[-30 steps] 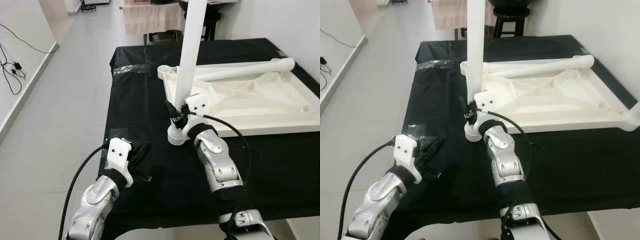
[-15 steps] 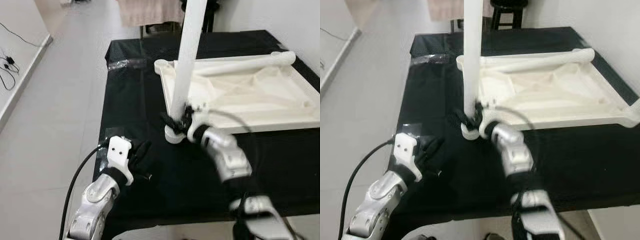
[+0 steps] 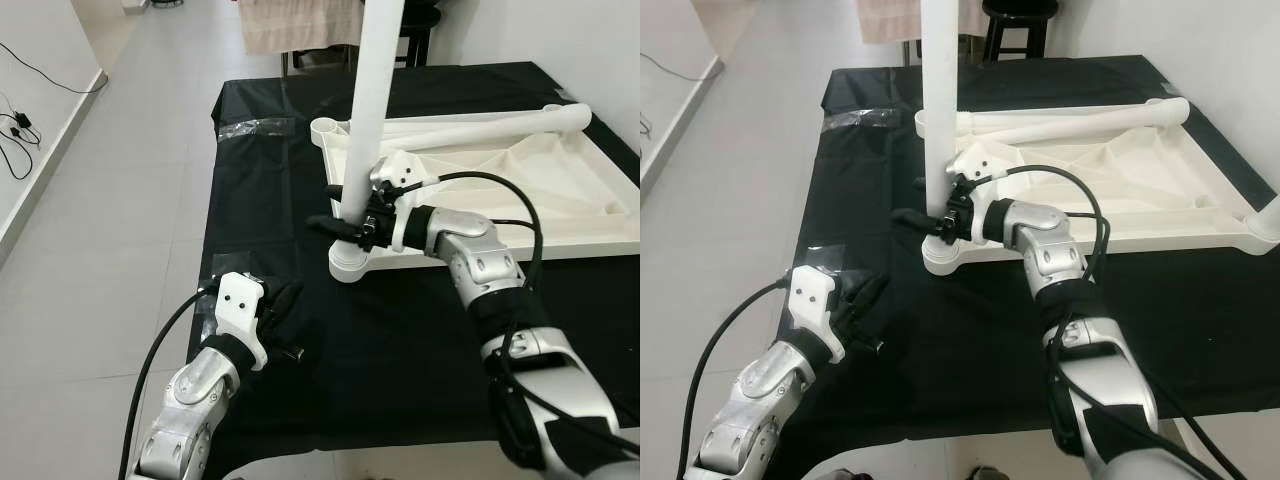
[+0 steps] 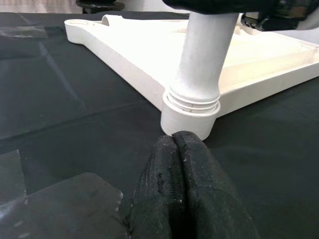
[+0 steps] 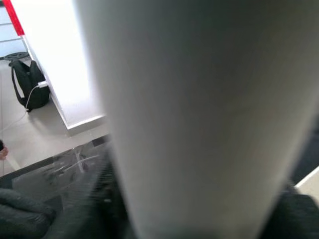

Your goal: Building children table

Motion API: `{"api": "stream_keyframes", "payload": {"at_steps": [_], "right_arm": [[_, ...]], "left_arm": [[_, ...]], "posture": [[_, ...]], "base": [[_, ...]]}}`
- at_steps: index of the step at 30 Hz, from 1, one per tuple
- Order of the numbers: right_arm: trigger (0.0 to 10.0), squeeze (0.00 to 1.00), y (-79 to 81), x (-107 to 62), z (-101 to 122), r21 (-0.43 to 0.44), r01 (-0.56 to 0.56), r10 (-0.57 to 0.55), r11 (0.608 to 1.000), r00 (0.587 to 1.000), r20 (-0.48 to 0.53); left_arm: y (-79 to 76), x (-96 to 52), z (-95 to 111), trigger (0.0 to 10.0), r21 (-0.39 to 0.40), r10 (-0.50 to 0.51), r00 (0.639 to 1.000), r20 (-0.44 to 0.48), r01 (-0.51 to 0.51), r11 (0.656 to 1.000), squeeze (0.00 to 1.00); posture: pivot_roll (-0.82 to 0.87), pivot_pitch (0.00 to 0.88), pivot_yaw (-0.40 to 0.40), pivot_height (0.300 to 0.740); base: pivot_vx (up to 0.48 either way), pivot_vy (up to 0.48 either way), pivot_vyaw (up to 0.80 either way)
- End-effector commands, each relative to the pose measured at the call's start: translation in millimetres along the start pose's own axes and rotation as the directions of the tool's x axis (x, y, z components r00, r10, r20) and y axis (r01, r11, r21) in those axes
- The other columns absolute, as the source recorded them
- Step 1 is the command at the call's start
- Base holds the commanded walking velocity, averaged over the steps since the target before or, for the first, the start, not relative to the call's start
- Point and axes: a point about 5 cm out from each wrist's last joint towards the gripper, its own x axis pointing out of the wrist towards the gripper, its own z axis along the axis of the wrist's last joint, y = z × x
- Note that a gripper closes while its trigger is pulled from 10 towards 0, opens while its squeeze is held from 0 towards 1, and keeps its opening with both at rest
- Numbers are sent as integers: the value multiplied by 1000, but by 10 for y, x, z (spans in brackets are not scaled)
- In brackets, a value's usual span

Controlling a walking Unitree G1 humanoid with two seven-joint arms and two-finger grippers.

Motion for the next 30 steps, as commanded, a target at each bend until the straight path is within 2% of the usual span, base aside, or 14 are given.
{"api": "stream_keyframes", "payload": {"at_steps": [1, 12, 15, 17, 18, 19, 20, 21, 22, 23, 25, 26, 29, 30], "right_arm": [[0, 0, 47, 62, -3, 7, -56, 56, 998, 998, 17], [0, 0, 31, -96, -230, 68, -7, 6, 998, 1000, 20], [0, 0, 97, -239, -435, 82, 81, -81, 993, 997, -5], [0, 0, 97, -239, -435, 82, 81, -81, 993, 997, -5], [0, 0, 146, -230, -528, 92, 179, -177, 979, 984, -29], [0, 0, 146, -230, -528, 92, 179, -177, 979, 984, -29], [0, 0, 206, -199, -672, 223, 462, -471, 858, 882, -14], [0, 0, 206, -199, -672, 223, 462, -471, 858, 882, -14], [0, 0, 258, -227, -794, 324, 636, -656, 700, 752, -59], [0, 0, 434, -235, -918, 220, 730, -720, 647, 680, -138], [0, 0, 434, -235, -918, 220, 730, -720, 647, 680, -138], [0, 0, 557, -235, -966, 125, 760, -742, 638, 650, -166], [0, 0, 469, -175, -919, 102, 695, -678, 712, 718, -156], [0, 0, 469, -175, -919, 102, 695, -678, 712, 718, -156]], "left_arm": [[-12, -23, -58, 10000, -8, 2, 1000, -20, -2, 1000, 0], [-29, -31, -52, 10000, -9, 3, 1000, -17, -3, 1000, 0], [-30, -45, -39, 10000, -8, 3, 1000, -14, -4, 1000, 0], [-30, -45, -39, 10000, -8, 3, 1000, -14, -4, 1000, 0], [-27, -52, -35, 10000, -9, 3, 1000, -14, -3, 1000, 0], [-27, -52, -35, 10000, -9, 3, 1000, -14, -3, 1000, 0], [-15, -58, -28, 10000, -8, 3, 1000, -13, -3, 1000, 0], [-15, -58, -28, 10000, -8, 3, 1000, -13, -3, 1000, 0], [-7, -62, -24, 10000, -7, 2, 1000, -13, -2, 1000, 0], [-2, -63, -19, 10000, -6, 3, 1000, -13, -3, 1000, 0], [-2, -63, -19, 10000, -6, 3, 1000, -13, -3, 1000, 0], [1, -63, -17, 10000, -6, 3, 1000, -12, -3, 1000, 0], [6, -44, -23, 10000, -5, -2, 1000, -15, 2, 1000, 0], [6, -44, -23, 10000, -5, -2, 1000, -15, 2, 1000, 0]], "posture": [[27, 104, -17, 740], [20, 117, -23, 740], [2, 131, -24, 740], [2, 131, -24, 740], [-3, 135, -25, 740], [-3, 135, -25, 740], [-14, 143, -24, 740], [-14, 143, -24, 740], [-14, 143, -24, 740], [-17, 145, -17, 740], [-17, 145, -17, 740], [-17, 145, -17, 740], [-10, 130, -18, 740], [-10, 130, -18, 740]], "base": [[0, 0, 0], [0, 0, 0], [0, 0, 0], [0, 0, 0], [0, 0, 0], [0, 0, 0], [0, 0, 0], [0, 0, 0], [0, 0, 0], [0, 0, 0], [0, 0, 0], [0, 0, 0], [0, 0, 0], [0, 0, 0]]}}
